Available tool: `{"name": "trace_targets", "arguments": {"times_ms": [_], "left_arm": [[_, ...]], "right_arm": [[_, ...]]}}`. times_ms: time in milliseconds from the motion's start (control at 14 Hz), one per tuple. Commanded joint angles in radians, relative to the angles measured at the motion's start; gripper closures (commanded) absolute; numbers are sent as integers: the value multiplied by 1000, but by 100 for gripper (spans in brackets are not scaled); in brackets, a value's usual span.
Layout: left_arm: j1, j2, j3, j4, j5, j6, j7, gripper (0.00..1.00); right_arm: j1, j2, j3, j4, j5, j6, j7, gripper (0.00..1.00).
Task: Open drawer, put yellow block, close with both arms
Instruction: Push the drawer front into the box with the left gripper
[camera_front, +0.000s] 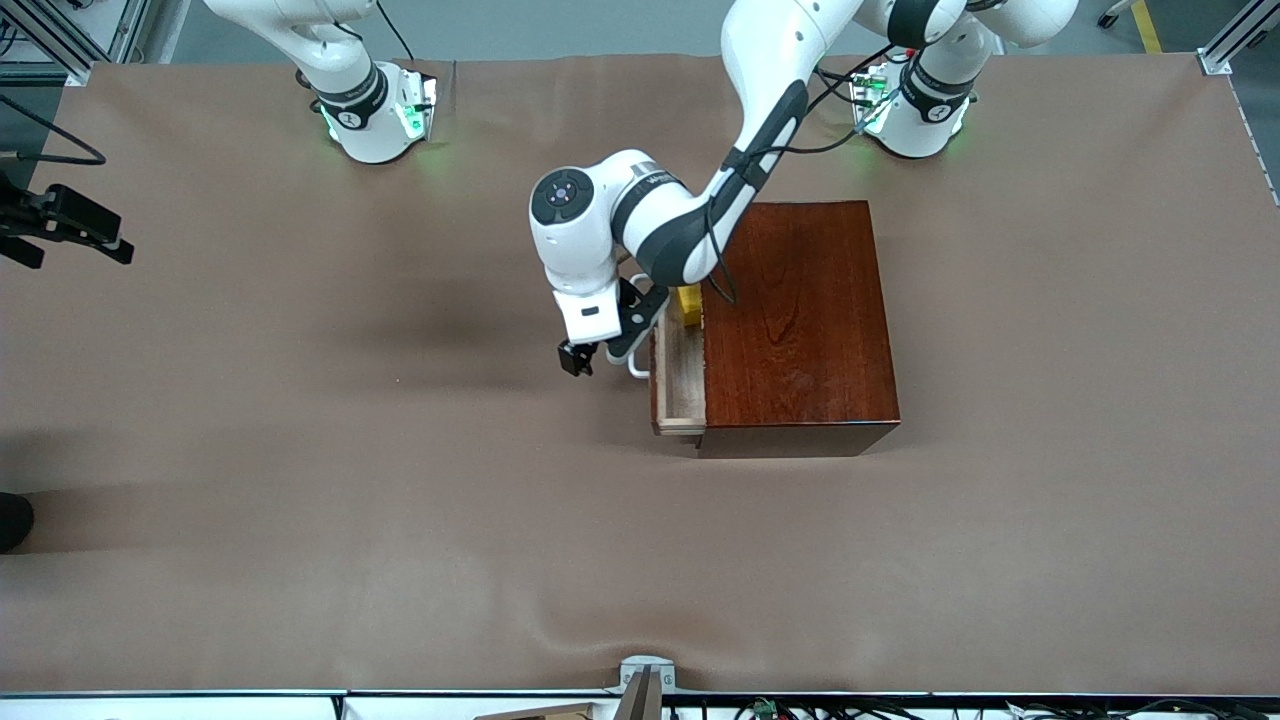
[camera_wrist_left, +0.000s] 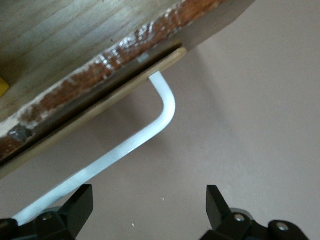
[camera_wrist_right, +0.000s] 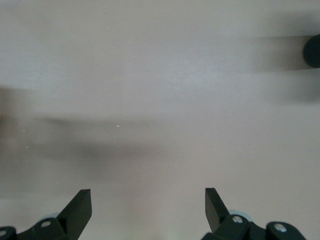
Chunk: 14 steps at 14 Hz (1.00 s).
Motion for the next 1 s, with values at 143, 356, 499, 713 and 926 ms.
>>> {"name": "trace_targets", "arguments": {"times_ms": [143,356,499,713,926], "left_arm": [[5,-23,13,-14,18,-107,8,0],[5,-38,21,-14,19,-156,8,0],[7,-46,22,-14,22,-175,9,0],[4,-46,21,-17,47,-207,8,0],[7,-46,21,-18,48,-207,8,0]], "right_arm": [[-17,-17,17,1,-29,-1,-3,0],[-26,-17,16,1,-27,-4,-5,0],[-26,-17,16,1,-26,-7,-3,0],[-26,-15,16,11,-21,-5,-3,0],[-25,-14,16,14,-21,-8,-5,0]]}}
